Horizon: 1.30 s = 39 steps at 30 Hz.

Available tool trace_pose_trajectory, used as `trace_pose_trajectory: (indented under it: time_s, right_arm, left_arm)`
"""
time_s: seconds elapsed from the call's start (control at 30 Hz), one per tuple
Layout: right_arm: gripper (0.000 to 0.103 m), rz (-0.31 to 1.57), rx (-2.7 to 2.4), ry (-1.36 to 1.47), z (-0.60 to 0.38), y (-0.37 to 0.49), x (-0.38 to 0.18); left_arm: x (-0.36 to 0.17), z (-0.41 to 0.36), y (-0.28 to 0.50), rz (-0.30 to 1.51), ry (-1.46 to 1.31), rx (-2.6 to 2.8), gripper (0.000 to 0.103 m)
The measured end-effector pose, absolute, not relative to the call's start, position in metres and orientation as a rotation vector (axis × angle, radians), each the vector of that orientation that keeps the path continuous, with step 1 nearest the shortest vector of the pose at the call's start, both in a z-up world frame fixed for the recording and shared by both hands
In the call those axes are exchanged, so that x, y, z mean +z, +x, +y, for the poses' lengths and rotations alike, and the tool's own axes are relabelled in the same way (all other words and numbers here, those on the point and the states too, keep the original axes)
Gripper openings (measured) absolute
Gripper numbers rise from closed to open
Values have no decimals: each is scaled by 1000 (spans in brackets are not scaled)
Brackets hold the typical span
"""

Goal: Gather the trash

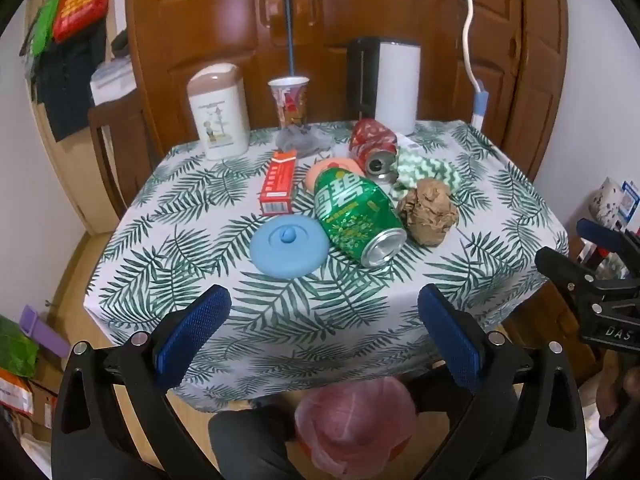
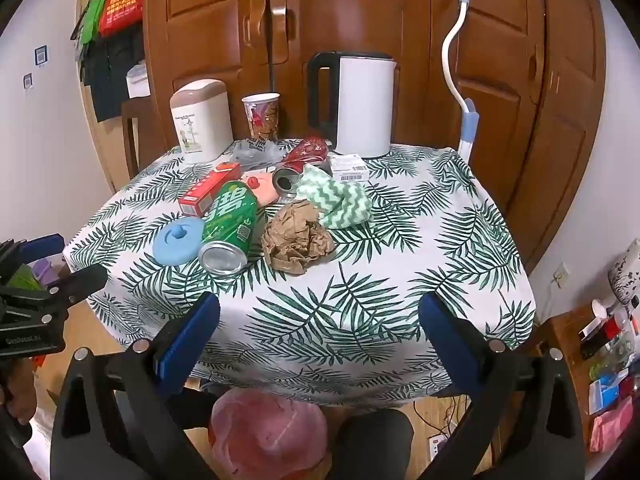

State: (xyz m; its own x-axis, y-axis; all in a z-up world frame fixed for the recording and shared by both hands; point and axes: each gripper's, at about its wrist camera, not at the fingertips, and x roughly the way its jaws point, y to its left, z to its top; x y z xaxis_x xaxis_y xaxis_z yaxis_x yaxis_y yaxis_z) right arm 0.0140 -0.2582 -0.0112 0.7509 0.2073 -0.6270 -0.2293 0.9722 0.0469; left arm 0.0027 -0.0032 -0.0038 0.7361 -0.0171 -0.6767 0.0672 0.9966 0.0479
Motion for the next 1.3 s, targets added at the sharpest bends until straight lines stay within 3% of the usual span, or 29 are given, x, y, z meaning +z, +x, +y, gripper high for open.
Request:
trace_pose_trajectory:
  time_s: [1.3]
  right_arm:
    - [98,683,244,-46,-256,15,-12]
  left_arm:
    - [-7,-5,4,747,67,-55,97]
